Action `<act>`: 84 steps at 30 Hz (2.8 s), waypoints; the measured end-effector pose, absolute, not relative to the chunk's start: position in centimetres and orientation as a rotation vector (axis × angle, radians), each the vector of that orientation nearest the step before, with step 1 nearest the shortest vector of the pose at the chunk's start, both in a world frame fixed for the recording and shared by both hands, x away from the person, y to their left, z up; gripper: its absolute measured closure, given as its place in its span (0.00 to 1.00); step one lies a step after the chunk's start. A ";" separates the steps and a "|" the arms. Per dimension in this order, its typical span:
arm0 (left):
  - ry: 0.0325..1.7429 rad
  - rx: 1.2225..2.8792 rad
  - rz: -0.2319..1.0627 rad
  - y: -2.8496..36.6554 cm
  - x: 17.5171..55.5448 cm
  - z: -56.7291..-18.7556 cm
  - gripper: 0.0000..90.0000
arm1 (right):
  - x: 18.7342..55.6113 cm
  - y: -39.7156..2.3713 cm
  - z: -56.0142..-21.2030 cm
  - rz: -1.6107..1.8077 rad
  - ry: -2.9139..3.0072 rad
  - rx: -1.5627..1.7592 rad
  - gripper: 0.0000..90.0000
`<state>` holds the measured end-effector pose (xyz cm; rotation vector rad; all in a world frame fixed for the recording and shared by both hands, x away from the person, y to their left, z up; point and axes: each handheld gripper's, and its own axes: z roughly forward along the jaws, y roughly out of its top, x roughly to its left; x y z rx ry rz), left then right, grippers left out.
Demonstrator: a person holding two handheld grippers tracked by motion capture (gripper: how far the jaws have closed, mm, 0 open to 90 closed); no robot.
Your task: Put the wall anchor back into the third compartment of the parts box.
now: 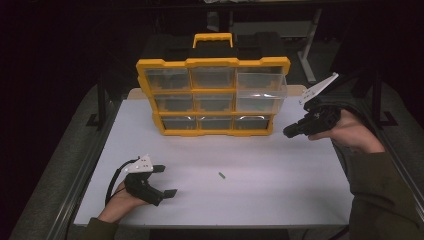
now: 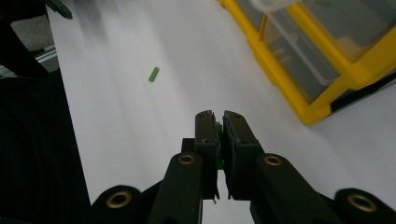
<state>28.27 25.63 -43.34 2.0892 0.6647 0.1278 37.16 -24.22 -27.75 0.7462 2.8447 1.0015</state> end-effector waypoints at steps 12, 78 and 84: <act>0.658 2.098 0.126 25.7 28.3 -43.3 0.00 | 37.3 -25.3 -21.4 1.000 2.779 0.757 0.93; 0.657 2.111 0.146 25.8 28.4 -43.1 0.00 | 38.8 -23.7 -15.3 0.943 2.644 0.824 0.99; 0.667 2.104 0.138 25.7 28.3 -43.1 0.00 | 38.2 -24.4 -17.0 0.936 2.645 0.831 0.99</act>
